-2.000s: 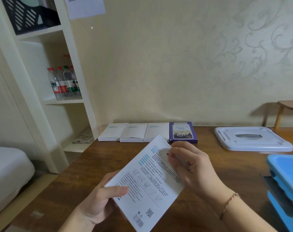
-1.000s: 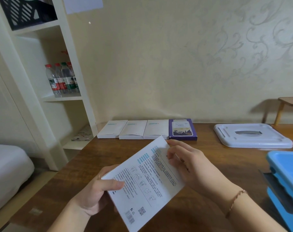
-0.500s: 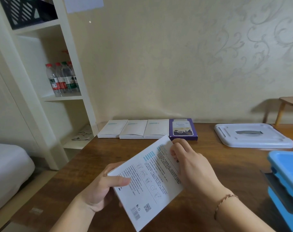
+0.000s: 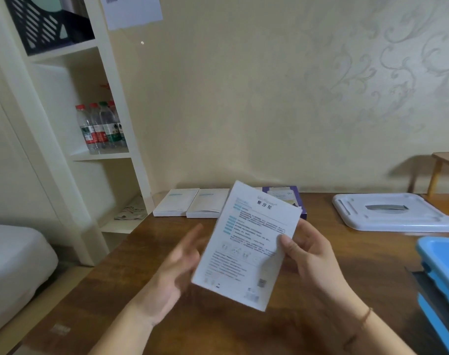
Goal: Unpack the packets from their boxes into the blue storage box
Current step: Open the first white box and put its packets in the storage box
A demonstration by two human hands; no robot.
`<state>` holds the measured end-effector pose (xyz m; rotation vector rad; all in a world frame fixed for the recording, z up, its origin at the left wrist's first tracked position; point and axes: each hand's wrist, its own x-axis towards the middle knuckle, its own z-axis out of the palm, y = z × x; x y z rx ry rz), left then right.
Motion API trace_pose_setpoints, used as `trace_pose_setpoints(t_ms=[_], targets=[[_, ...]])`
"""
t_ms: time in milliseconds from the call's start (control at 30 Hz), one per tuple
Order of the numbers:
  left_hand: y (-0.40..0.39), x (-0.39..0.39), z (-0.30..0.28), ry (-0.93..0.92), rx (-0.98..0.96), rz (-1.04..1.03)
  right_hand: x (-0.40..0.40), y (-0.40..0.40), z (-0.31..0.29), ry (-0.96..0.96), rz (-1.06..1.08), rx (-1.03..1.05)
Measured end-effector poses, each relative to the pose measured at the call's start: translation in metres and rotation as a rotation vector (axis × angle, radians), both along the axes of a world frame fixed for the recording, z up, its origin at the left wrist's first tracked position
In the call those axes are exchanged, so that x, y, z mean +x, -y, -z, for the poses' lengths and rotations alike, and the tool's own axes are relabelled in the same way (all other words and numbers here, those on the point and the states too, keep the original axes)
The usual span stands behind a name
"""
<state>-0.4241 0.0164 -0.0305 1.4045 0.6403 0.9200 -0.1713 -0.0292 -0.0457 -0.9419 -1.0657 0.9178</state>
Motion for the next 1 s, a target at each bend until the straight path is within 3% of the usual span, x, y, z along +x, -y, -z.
trace_pose_setpoints(t_ms=[67,133,167,233,400,567,767,1000], targets=[[-0.004,0.001,-0.023,-0.152,0.401,-0.333,0.002,0.002,-0.002,0.103,0.055,0.034],[-0.007,0.009,-0.044,-0.373,1.034,-0.524,-0.004,0.005,-0.005,0.216,0.089,0.023],[-0.008,0.017,-0.055,-0.459,1.295,-0.522,-0.008,0.006,-0.007,0.273,0.113,0.014],[-0.009,0.033,-0.071,-0.583,1.604,-0.437,-0.017,0.010,-0.013,0.358,0.167,-0.009],[-0.009,0.043,-0.091,-0.822,1.735,-0.158,-0.021,0.021,-0.019,0.391,0.174,-0.084],[-0.008,0.045,-0.102,-0.938,1.829,-0.030,-0.021,0.027,-0.026,0.449,0.153,-0.152],[-0.005,0.048,-0.103,-0.989,2.008,0.034,-0.023,0.040,-0.029,0.498,0.144,-0.220],[0.001,0.047,-0.109,-0.908,2.236,0.209,-0.017,0.058,-0.034,0.585,0.144,-0.210]])
